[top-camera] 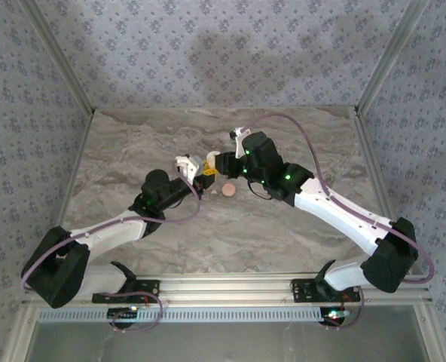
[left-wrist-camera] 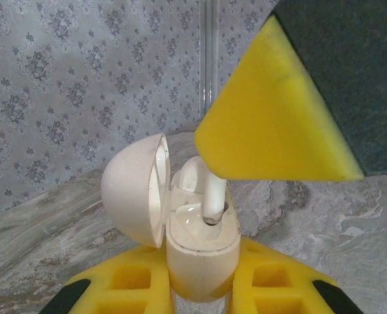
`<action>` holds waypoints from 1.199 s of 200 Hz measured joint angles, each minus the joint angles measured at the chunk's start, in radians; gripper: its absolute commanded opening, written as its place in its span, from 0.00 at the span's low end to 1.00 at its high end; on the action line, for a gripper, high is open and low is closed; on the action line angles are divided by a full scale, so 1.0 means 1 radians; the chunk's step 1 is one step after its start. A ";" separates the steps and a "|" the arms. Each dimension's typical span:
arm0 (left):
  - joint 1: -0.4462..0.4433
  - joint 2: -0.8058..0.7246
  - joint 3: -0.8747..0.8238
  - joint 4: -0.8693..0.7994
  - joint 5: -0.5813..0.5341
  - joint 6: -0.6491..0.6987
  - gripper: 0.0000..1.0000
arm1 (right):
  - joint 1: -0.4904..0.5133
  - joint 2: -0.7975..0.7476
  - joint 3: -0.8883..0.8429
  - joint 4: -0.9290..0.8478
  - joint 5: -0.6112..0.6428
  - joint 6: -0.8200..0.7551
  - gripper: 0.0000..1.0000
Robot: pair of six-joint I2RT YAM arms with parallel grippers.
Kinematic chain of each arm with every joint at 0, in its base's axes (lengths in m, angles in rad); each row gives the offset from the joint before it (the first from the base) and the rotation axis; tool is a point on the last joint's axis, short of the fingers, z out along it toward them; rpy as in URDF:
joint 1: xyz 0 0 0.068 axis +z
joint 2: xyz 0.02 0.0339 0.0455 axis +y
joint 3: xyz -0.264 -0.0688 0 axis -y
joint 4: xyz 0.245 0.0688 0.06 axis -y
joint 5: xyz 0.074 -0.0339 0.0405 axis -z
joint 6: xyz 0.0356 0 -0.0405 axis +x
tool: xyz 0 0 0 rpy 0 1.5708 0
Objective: Insert the wireless bluetooth earbuds into the charging case
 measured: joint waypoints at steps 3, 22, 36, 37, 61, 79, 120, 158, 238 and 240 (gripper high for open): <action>0.000 -0.002 0.000 -0.002 -0.001 0.000 0.15 | 0.000 0.000 0.000 0.000 0.000 0.000 0.27; 0.000 -0.010 0.000 -0.011 -0.001 0.001 0.15 | 0.001 0.000 0.000 0.001 0.000 0.000 0.27; 0.000 -0.010 0.000 -0.013 -0.002 0.008 0.15 | 0.001 0.000 0.000 0.000 0.000 0.000 0.27; 0.000 -0.010 0.000 -0.013 -0.002 0.007 0.15 | 0.001 0.000 0.000 0.000 0.000 0.000 0.27; 0.000 -0.011 0.000 -0.013 -0.006 0.020 0.15 | 0.001 0.000 0.000 0.000 0.000 0.000 0.27; 0.000 -0.011 0.000 -0.013 -0.013 0.026 0.15 | 0.001 0.000 0.000 0.000 0.000 0.000 0.27; 0.000 -0.011 0.000 -0.013 -0.014 0.027 0.15 | 0.001 0.000 0.000 -0.001 0.000 0.000 0.28; 0.000 -0.011 0.002 -0.013 -0.022 0.035 0.15 | 0.001 0.000 0.000 -0.002 0.000 0.000 0.28; 0.000 -0.027 0.021 -0.045 -0.052 0.045 0.15 | 0.003 0.000 0.012 -0.016 0.001 0.000 0.31; 0.000 -0.027 0.022 -0.048 -0.053 0.045 0.15 | 0.003 0.000 0.012 -0.016 0.001 0.000 0.31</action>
